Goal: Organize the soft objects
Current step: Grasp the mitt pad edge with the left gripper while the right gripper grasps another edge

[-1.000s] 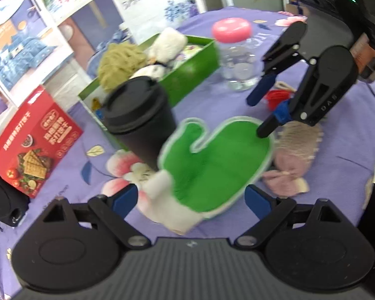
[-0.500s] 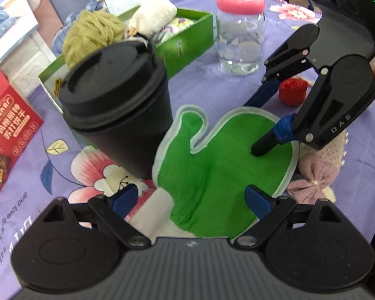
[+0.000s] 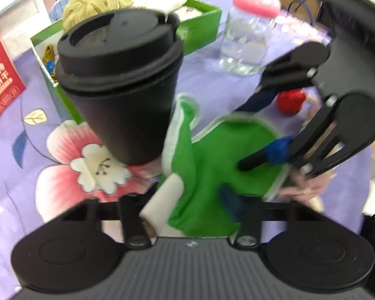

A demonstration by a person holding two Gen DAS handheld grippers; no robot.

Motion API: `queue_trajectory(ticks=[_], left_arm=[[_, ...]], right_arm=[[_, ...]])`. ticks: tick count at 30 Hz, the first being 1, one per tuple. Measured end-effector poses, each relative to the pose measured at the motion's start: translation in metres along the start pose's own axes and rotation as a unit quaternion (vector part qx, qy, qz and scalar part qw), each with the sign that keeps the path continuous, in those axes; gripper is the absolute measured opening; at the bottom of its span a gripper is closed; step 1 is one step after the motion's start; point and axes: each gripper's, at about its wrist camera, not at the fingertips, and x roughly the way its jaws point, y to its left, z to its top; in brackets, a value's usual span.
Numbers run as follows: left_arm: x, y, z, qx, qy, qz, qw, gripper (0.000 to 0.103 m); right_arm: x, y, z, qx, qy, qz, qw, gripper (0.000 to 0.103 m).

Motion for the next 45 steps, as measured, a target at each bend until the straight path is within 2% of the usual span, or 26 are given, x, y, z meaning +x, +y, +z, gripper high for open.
queue_trajectory(ticks=[1, 2, 5, 12, 14, 16, 17, 20, 21, 22, 23, 25, 27, 30, 32, 33, 34, 36, 38, 40, 45], left_arm=[[-0.002, -0.002, 0.001, 0.002, -0.006, 0.007, 1.0, 0.016], [-0.005, -0.004, 0.001, 0.001, -0.012, 0.012, 0.9999, 0.015], [-0.017, -0.005, 0.002, -0.027, -0.028, 0.003, 0.9992, 0.012], [-0.043, -0.018, -0.006, -0.036, -0.042, 0.031, 0.998, 0.011], [-0.044, -0.017, -0.013, -0.05, -0.031, 0.033, 0.9977, 0.011], [-0.039, -0.013, -0.021, -0.069, -0.014, 0.045, 0.9965, 0.011], [-0.038, -0.011, -0.026, -0.079, -0.01, 0.049, 0.9956, 0.011], [-0.035, -0.005, -0.037, -0.102, -0.012, 0.042, 0.9939, 0.014], [-0.035, -0.004, -0.039, -0.103, -0.016, 0.041, 0.9938, 0.026], [-0.036, -0.003, -0.04, -0.101, -0.018, 0.048, 0.9936, 0.05], [-0.037, -0.003, -0.041, -0.097, -0.024, 0.064, 0.993, 0.059], [-0.037, -0.003, -0.042, -0.087, -0.029, 0.079, 0.9927, 0.059], [-0.036, 0.001, -0.04, -0.096, -0.034, 0.065, 0.9927, 0.059], [-0.031, 0.006, -0.035, -0.095, -0.032, 0.077, 0.9919, 0.059], [-0.028, 0.006, -0.032, -0.092, -0.033, 0.073, 0.9925, 0.059], [-0.027, 0.005, -0.032, -0.09, -0.035, 0.072, 0.9928, 0.048], [-0.024, 0.005, -0.031, -0.087, -0.032, 0.065, 0.9936, 0.036], [-0.025, 0.004, -0.032, -0.093, -0.037, 0.048, 0.9938, 0.018], [-0.03, 0.001, -0.032, -0.09, -0.048, 0.052, 0.9935, 0.015], [-0.039, -0.001, -0.031, -0.102, -0.062, 0.045, 0.9918, 0.013], [-0.089, -0.008, -0.013, -0.102, -0.112, 0.046, 0.9875, 0.013]], right_arm=[[-0.001, -0.001, 0.002, 0.0, -0.004, 0.004, 1.0, 0.03], [-0.003, -0.002, 0.003, 0.002, -0.01, 0.006, 1.0, 0.022], [-0.011, -0.002, 0.004, 0.009, -0.024, 0.026, 0.999, 0.013], [-0.03, 0.019, 0.006, -0.015, -0.058, 0.031, 0.998, 0.011], [-0.02, 0.022, 0.009, -0.033, -0.032, 0.029, 0.999, 0.015], [-0.011, 0.022, 0.01, -0.038, -0.036, 0.01, 0.999, 0.02], [-0.007, 0.02, 0.012, -0.035, -0.028, 0.017, 0.999, 0.022], [0.002, 0.012, 0.015, -0.021, -0.012, 0.023, 0.999, 0.027], [0.004, 0.009, 0.015, -0.017, -0.006, 0.03, 0.999, 0.028], [0.007, 0.006, 0.014, -0.012, 0.001, 0.032, 0.999, 0.031], [0.009, 0.005, 0.014, -0.01, 0.004, 0.031, 0.999, 0.033], [0.014, 0.003, 0.013, -0.004, 0.007, 0.028, 1.0, 0.035], [0.014, 0.005, 0.01, 0.002, 0.001, 0.029, 1.0, 0.039], [0.015, 0.007, 0.011, 0.012, 0.007, 0.029, 0.999, 0.042], [0.016, 0.01, 0.014, 0.009, 0.014, 0.025, 1.0, 0.044], [0.013, 0.013, 0.013, -0.003, 0.013, 0.022, 1.0, 0.042], [0.012, 0.016, 0.012, -0.023, 0.009, 0.026, 0.999, 0.035], [0.01, 0.018, 0.013, -0.03, 0.009, 0.037, 0.999, 0.019], [0.005, 0.025, 0.013, -0.055, 0.005, 0.026, 0.998, 0.006], [-0.002, 0.03, 0.014, -0.066, -0.002, 0.021, 0.998, 0.0], [-0.032, 0.034, 0.026, -0.068, -0.041, 0.022, 0.997, 0.0]])
